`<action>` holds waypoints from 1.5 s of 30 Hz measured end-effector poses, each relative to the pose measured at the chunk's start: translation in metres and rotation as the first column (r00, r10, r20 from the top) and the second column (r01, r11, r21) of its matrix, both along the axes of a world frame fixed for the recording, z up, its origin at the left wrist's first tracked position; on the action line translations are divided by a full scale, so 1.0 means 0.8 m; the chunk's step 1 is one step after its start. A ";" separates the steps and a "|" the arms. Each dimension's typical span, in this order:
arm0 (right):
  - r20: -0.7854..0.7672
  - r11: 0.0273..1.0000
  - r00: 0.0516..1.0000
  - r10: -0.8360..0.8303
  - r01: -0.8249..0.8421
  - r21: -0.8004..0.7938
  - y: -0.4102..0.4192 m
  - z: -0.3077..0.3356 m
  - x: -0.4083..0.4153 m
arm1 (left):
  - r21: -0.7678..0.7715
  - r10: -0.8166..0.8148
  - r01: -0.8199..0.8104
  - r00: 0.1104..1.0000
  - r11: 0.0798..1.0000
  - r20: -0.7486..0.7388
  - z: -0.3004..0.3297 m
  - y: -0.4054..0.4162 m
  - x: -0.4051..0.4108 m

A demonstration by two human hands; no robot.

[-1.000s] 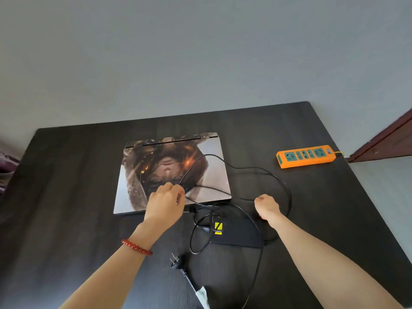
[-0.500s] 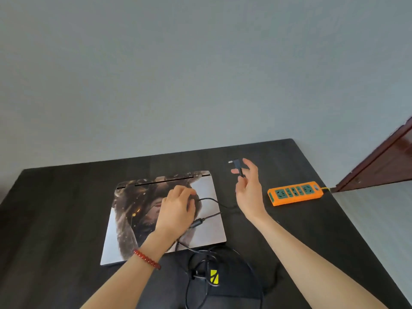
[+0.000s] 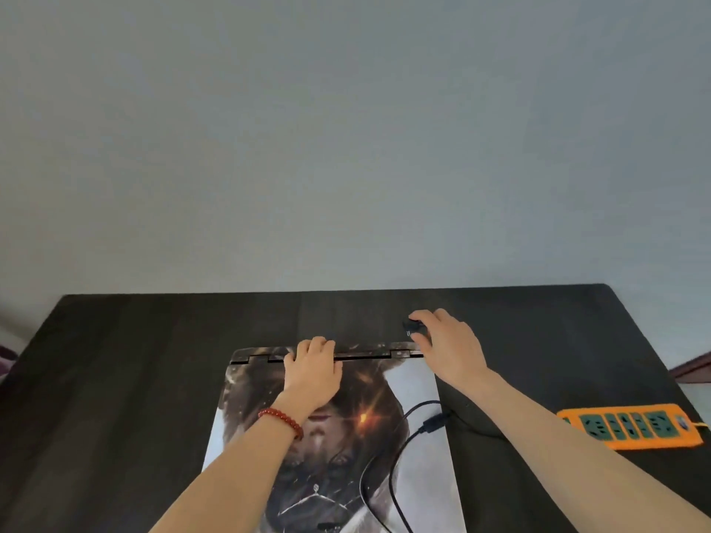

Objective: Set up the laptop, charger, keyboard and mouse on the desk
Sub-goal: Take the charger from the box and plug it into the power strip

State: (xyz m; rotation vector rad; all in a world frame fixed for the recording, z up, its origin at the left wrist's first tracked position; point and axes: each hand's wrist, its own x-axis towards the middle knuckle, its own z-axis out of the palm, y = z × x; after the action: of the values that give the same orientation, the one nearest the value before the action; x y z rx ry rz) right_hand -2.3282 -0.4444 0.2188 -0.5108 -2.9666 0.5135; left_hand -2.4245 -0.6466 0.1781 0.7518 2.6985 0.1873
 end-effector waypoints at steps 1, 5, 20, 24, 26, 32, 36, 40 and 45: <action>0.024 1.000 1.000 -0.009 0.009 0.024 0.005 -0.017 -0.010 | -0.026 0.008 -0.008 1.000 1.000 0.020 -0.021 0.010 -0.011; 0.090 0.997 0.994 -0.060 0.056 0.046 0.020 -0.069 -0.034 | 0.074 0.057 -0.055 0.998 0.996 -0.028 -0.074 0.052 -0.024; 0.172 0.958 0.985 -0.003 0.052 -0.282 -0.015 -0.142 -0.114 | 0.332 0.013 0.094 0.952 0.939 -0.306 -0.108 0.044 -0.028; 0.241 0.935 0.970 0.037 0.052 -0.351 -0.011 -0.143 -0.121 | 0.330 0.081 0.001 0.969 0.944 -0.235 -0.107 0.043 -0.027; 0.258 0.932 0.964 0.065 0.034 -0.361 -0.013 -0.143 -0.126 | 0.334 0.086 -0.002 0.968 0.943 -0.236 -0.107 0.044 -0.027; 0.280 0.952 0.948 0.151 -0.063 -0.301 -0.013 -0.144 -0.129 | 0.352 0.111 -0.019 0.964 0.936 -0.242 -0.107 0.045 -0.026; 0.232 0.963 0.958 0.168 -0.109 -0.246 -0.016 -0.148 -0.117 | 0.352 0.121 -0.032 0.965 0.935 -0.232 -0.107 0.045 -0.027; 0.172 0.972 0.967 0.189 -0.160 -0.172 -0.017 -0.151 -0.111 | 0.340 0.119 -0.032 0.964 0.940 -0.238 -0.108 0.047 -0.027; 0.159 0.970 0.960 0.229 -0.212 -0.116 -0.017 -0.152 -0.109 | 0.334 0.128 -0.038 0.959 0.942 -0.252 -0.112 0.049 -0.029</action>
State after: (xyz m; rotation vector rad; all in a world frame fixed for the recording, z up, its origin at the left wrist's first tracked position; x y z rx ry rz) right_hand -2.4152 -0.4578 0.0968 -0.2415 -3.1972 0.6705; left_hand -2.4478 -0.6077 0.0883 0.8040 3.0039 0.6084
